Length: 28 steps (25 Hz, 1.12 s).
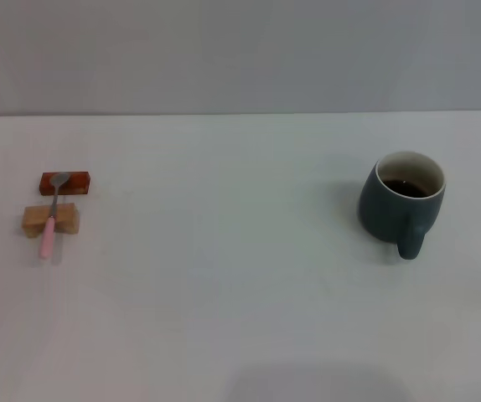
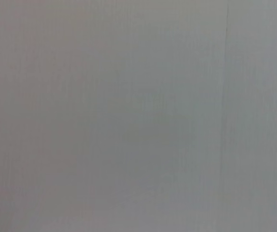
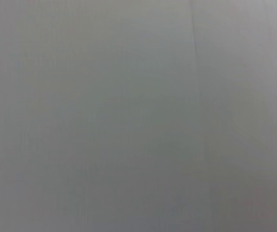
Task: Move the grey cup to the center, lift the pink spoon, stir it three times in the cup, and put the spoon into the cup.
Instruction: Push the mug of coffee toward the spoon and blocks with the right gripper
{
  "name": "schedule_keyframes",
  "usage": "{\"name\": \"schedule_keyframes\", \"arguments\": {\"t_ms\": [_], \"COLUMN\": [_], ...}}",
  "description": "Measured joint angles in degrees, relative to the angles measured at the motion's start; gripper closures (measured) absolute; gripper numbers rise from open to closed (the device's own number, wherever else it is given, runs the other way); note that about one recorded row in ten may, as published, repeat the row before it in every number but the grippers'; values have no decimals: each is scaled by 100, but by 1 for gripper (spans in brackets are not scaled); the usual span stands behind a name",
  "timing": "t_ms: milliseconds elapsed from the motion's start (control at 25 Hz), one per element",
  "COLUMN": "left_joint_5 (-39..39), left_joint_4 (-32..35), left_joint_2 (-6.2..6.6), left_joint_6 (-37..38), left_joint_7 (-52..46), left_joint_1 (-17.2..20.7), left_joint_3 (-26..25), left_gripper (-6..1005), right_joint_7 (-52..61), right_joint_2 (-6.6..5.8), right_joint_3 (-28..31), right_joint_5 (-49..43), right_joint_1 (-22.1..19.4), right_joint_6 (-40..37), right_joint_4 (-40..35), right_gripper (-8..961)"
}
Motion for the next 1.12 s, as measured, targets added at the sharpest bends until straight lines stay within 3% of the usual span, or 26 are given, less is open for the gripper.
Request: {"name": "schedule_keyframes", "arguments": {"t_ms": [480,1120], "left_joint_5": [0,0], "left_joint_4": [12,-8], "left_joint_2": [-9,-17], "left_joint_6": [0,125], "left_joint_7": [-41,-54], "left_joint_1": [29,173], "left_joint_3": [0,97], "left_gripper": [206,209], "right_joint_7": [20,24], "right_joint_2": [-13,-14], "right_joint_3": [13,23], "right_joint_5": [9,9], "right_joint_1": [275,256], "right_joint_6": [553,694], "right_joint_4": [-160,-181], "right_gripper": [953,954]}}
